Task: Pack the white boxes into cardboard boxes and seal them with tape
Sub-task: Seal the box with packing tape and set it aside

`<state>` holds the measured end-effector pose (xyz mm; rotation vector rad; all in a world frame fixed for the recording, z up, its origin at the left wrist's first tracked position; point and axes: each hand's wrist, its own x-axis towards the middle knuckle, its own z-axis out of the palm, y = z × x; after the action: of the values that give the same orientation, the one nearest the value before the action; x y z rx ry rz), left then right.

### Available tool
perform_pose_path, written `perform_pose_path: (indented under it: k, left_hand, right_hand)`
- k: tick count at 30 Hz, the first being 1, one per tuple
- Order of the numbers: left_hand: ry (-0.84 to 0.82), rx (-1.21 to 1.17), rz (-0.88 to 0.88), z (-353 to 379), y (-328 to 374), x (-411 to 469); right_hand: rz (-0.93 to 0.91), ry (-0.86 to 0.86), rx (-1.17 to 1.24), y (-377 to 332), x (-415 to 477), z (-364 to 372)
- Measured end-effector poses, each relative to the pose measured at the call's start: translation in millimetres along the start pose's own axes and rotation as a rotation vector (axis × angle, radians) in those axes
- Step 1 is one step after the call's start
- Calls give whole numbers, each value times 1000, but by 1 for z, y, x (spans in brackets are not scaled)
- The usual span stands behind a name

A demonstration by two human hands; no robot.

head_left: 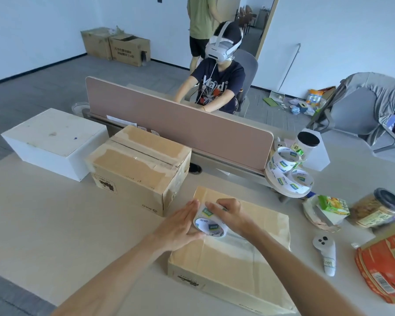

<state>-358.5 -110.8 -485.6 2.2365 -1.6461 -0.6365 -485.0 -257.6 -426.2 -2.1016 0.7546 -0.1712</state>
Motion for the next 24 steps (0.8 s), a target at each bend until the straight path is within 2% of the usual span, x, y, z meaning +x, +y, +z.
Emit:
perform_pose_path:
  k: [3,5,8,11,15,18,21,24]
  left_hand:
    - [-39,39,-2,-2,-1,0]
    - [-39,50,8,-5,4,-2]
    - [-37,147,11,-6,6,-2]
    - [43,257,30,-2,12,1]
    - [4,147,58,1,29,14]
    - [-8,158,49,3,31,24]
    - [5,156,57,4,28,26]
    - [7,138,63,6,27,26]
  right_hand:
    - [-52,11,-142,9,0,-18]
    - [-4,21,-199,26,-4,-36]
    - [16,14,-194,42,-13,-53]
    - [18,68,-133,45,-18,-52]
    - [35,111,-46,52,-25,-51]
    - [18,89,-62,53,-26,-52]
    - [-30,30,-207,58,-27,-72]
    - [13,19,-327,86,-46,-119]
